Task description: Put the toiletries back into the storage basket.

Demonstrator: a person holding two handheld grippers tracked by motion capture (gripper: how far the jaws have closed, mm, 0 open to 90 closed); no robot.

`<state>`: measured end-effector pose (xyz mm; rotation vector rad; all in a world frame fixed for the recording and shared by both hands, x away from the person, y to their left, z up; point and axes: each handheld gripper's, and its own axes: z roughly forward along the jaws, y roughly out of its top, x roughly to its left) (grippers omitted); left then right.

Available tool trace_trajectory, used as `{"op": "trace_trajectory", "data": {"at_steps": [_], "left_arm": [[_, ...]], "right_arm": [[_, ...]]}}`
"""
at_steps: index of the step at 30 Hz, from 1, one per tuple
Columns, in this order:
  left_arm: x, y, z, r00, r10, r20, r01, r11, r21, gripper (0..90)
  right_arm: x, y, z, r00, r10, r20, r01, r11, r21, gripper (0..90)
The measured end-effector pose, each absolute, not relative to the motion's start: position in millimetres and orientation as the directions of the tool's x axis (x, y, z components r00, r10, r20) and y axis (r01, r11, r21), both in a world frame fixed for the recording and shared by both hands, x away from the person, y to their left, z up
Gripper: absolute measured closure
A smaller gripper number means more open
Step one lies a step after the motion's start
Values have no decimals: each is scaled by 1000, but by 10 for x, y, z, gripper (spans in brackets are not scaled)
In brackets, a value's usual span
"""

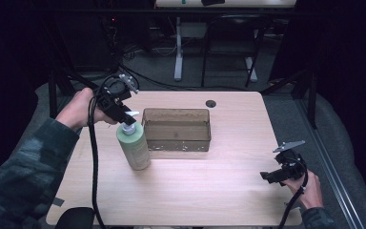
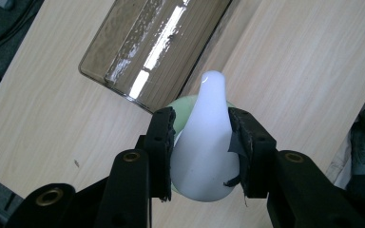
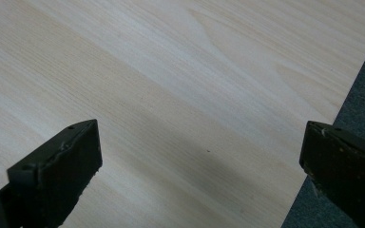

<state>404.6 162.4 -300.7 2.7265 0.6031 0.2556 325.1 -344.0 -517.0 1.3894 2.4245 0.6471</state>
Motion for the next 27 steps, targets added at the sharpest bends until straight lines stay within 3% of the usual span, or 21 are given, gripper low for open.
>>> {"op": "trace_trajectory", "data": {"at_steps": [27], "left_arm": [[3990, 1609, -2629, 899, 422, 114, 357, -860, 364, 634]], "right_arm": [[3267, -3442, -5223, -510, 860, -7, 741, 443, 505, 0]]}}
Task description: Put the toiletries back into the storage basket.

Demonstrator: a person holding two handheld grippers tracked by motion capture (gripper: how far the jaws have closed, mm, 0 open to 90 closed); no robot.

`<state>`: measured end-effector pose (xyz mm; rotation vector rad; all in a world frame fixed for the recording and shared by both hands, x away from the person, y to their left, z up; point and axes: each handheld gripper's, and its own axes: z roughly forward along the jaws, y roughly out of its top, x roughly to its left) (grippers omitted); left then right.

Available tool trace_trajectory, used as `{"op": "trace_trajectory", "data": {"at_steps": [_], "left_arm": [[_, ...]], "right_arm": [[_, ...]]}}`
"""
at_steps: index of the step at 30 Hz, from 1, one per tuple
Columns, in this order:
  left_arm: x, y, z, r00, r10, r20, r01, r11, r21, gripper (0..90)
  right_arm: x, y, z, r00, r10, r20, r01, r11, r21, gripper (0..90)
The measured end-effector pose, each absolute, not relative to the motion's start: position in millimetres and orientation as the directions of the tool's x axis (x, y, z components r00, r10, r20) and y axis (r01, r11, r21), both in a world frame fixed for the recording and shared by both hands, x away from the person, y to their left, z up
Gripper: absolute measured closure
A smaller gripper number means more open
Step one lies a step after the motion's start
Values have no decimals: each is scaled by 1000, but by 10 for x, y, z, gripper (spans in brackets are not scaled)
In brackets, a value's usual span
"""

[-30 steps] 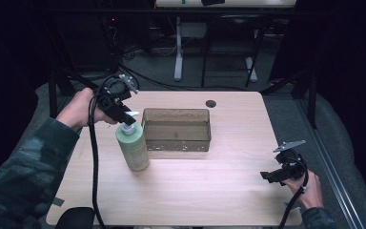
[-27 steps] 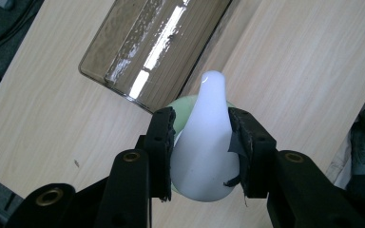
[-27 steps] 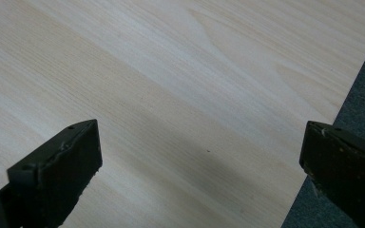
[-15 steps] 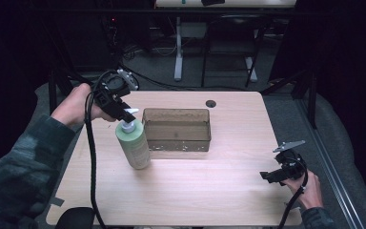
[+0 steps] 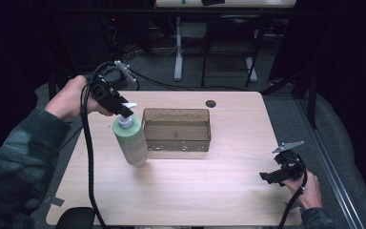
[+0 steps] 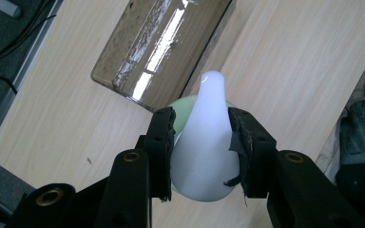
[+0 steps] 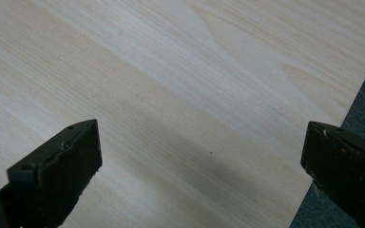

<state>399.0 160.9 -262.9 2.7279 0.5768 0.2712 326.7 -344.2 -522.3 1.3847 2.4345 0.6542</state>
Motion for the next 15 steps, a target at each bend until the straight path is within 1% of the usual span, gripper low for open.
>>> {"op": "trace_trajectory", "data": {"at_steps": [15], "left_arm": [[4004, 1522, -2438, 907, 401, 129, 338, -875, 347, 633]], "right_arm": [[3263, -3444, -5181, -510, 860, -13, 733, 442, 517, 0]]}}
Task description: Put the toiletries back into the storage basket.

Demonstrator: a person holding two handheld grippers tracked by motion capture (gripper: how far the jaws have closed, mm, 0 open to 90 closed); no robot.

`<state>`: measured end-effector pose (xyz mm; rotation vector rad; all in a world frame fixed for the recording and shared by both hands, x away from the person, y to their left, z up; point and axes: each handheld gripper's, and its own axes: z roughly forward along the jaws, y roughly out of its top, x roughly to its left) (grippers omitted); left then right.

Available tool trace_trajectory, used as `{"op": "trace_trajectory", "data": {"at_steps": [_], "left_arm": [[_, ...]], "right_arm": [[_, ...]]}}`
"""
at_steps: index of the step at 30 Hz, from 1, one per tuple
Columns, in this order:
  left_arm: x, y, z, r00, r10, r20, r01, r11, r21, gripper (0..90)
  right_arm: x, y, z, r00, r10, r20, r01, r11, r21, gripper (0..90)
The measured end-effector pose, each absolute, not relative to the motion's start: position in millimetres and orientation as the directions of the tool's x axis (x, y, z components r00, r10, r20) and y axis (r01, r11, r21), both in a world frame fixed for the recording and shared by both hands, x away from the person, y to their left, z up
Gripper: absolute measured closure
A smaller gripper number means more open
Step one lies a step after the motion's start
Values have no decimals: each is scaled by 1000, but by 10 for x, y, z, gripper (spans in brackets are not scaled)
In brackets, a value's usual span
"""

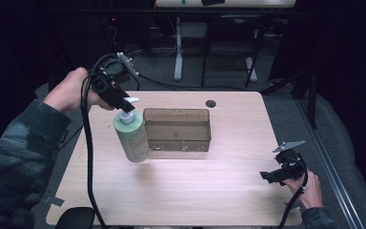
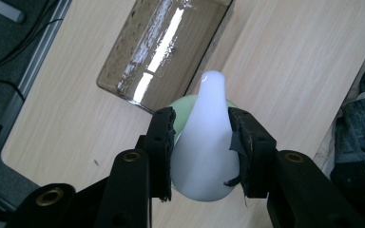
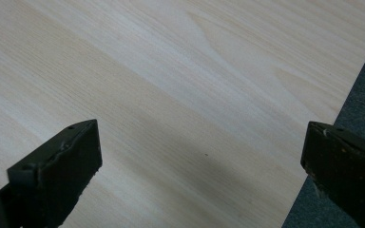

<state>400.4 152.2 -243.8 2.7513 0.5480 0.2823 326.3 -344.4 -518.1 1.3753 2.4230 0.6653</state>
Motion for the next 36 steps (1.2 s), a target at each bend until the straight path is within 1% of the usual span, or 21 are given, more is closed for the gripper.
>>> {"op": "trace_trajectory", "data": {"at_steps": [6, 7, 8, 25, 36], "left_arm": [[4015, 1473, -2351, 906, 400, 138, 335, -878, 342, 634], [4015, 1466, -2340, 906, 398, 140, 333, -879, 342, 634], [4018, 1459, -2320, 904, 401, 144, 335, -878, 342, 633], [4104, 1335, -2139, 905, 389, 173, 321, -891, 323, 633], [4209, 1319, -2053, 897, 407, 172, 341, -885, 316, 633]], "right_arm": [[3271, -3444, -5192, -509, 860, -18, 734, 445, 513, 0], [3271, -3439, -5197, -498, 867, -18, 738, 435, 515, 0], [3272, -3454, -5194, -513, 858, -22, 731, 450, 512, 0], [3270, -3447, -5201, -507, 861, -18, 738, 445, 508, 0], [3268, -3462, -5197, -504, 864, -16, 740, 441, 508, 0]]}}
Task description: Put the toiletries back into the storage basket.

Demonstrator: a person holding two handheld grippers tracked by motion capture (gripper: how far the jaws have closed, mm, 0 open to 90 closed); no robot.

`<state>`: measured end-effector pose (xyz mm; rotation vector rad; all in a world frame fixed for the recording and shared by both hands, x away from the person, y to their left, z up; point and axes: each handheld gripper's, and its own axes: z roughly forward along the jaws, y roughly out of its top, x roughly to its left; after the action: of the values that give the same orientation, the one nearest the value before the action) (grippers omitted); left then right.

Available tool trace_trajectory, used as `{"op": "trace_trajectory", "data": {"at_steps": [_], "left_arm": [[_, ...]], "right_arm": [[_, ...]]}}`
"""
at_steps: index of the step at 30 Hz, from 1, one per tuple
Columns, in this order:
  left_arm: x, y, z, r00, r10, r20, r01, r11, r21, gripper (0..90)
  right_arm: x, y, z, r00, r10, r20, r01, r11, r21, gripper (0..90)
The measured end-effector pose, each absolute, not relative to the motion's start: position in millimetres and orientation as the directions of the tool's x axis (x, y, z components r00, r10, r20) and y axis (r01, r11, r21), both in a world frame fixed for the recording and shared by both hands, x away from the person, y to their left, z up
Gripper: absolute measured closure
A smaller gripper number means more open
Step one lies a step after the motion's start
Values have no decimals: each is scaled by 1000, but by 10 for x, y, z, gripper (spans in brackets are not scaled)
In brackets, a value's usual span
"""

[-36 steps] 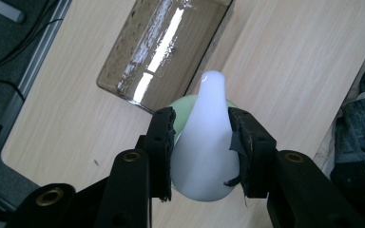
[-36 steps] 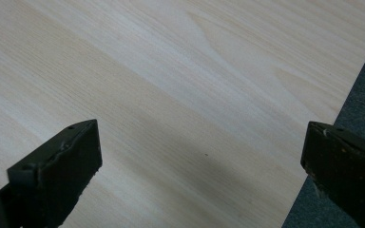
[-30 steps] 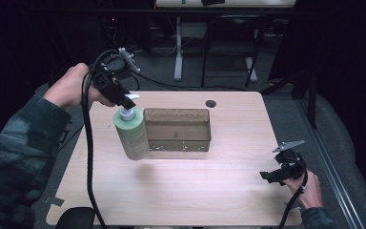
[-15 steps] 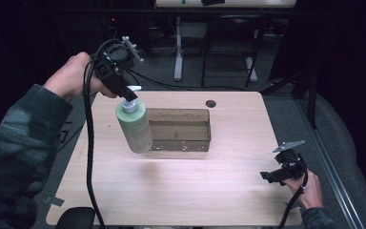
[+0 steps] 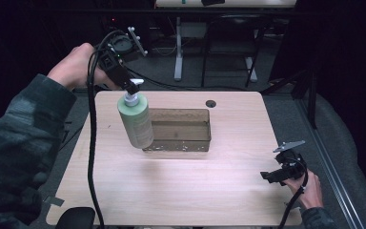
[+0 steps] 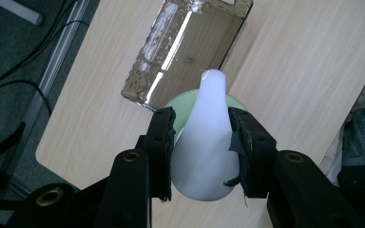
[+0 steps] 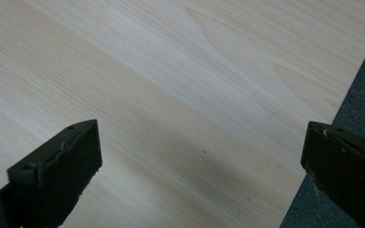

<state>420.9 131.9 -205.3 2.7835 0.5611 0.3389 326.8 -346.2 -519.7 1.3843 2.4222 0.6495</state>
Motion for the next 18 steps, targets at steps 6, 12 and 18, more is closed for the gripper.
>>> {"op": "trace_trajectory", "data": {"at_steps": [6, 12, 18], "left_arm": [[4270, 1301, -2017, 894, 413, 175, 347, -884, 312, 633], [4330, 1268, -1979, 891, 417, 178, 351, -884, 310, 633], [4368, 1237, -1944, 887, 424, 184, 359, -883, 302, 634]], "right_arm": [[3270, -3462, -5204, -504, 864, -16, 741, 441, 507, 0], [3269, -3462, -5204, -503, 864, -16, 741, 441, 506, 0], [3267, -3462, -5202, -501, 865, -16, 742, 440, 506, 0]]}}
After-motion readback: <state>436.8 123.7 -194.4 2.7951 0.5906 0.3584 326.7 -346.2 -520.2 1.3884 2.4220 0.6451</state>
